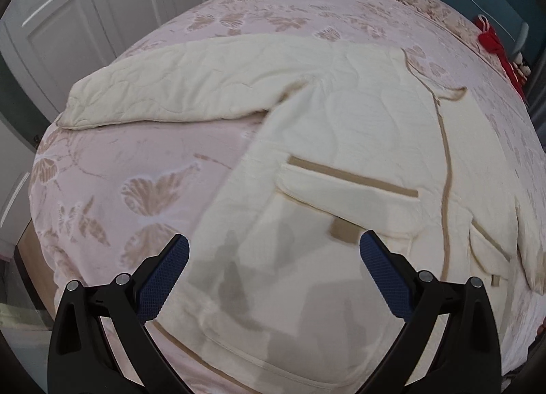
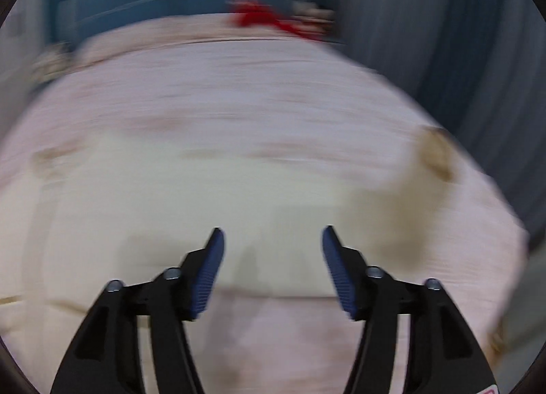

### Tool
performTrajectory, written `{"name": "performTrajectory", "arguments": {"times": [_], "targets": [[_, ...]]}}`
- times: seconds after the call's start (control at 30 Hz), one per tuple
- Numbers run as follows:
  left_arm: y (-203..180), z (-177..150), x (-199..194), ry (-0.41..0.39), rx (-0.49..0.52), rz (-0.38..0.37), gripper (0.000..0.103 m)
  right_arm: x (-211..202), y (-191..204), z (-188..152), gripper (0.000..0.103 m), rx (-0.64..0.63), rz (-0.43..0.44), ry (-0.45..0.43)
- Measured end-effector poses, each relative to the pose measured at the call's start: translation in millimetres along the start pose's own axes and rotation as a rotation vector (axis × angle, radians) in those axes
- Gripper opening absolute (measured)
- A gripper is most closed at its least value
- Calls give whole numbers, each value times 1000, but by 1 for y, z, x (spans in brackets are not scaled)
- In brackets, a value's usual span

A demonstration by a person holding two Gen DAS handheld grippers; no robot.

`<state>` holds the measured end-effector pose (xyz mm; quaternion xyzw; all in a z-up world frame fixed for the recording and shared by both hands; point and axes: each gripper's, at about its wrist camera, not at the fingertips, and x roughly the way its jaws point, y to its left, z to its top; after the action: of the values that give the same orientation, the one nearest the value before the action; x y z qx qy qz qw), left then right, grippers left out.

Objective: Fold large clothes

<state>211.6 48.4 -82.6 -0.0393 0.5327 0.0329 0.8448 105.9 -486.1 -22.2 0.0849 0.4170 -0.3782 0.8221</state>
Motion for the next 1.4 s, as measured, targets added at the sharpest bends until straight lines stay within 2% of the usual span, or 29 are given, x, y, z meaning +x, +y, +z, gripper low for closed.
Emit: {"name": "performTrajectory", "arguments": {"times": [0.07, 0.17, 0.23, 0.33, 0.5, 0.53, 0.57, 0.63, 0.7, 0.77, 0.8, 0.87, 0.97, 1.03, 1.07, 1.1, 1.2, 1.33, 1.4], "targets": [[-18, -6, 2, 12, 35, -2, 98, 28, -79, -4, 68, 137, -87, 64], [-42, -13, 1, 18, 85, -1, 98, 66, -161, -19, 69, 358, -41, 161], [-56, -17, -1, 16, 120, 6, 98, 85, -192, -28, 69, 458, 7, 190], [-75, -21, -4, 14, 154, 12, 98, 104, -211, -44, 69, 575, 54, 225], [-88, -23, -5, 15, 183, 17, 98, 121, -211, -73, 66, 734, 116, 245], [-90, -23, -5, 14, 191, 21, 98, 122, -211, -75, 57, 749, 117, 235], [-91, -23, -5, 13, 194, 23, 98, 123, -210, -73, 37, 752, 110, 226], [-91, -22, -6, 10, 195, 25, 98, 120, -205, -63, 15, 732, 125, 205], [-89, -19, -6, 3, 189, 27, 98, 100, -194, -42, 13, 680, 136, 144], [-84, -16, -5, 1, 175, 25, 98, 72, -168, -15, 12, 577, 166, 69], [-82, -15, -5, 1, 167, 25, 98, 48, -141, 7, 12, 491, 207, 14], [-76, -11, -3, 0, 147, 22, 98, 19, -102, 31, 12, 394, 284, -41], [-64, -5, -5, -8, 112, 16, 98, -42, -7, 65, 12, 192, 477, -115], [-55, -2, -7, -15, 94, 19, 98, -70, 54, 73, 12, 81, 581, -127], [-48, 0, -8, -17, 81, 19, 98, -80, 76, 73, 12, 38, 619, -127], [-40, 1, -8, -18, 68, 19, 98, -95, 120, 71, 11, -35, 689, -119], [-18, 6, -8, -19, 31, 26, 98, -113, 204, 56, 11, -164, 803, -80], [11, 13, -4, -15, -17, 27, 98, -114, 316, 16, 11, -341, 895, 30], [23, 16, -2, -11, -40, 16, 98, -102, 366, -13, 15, -438, 915, 114]]}}
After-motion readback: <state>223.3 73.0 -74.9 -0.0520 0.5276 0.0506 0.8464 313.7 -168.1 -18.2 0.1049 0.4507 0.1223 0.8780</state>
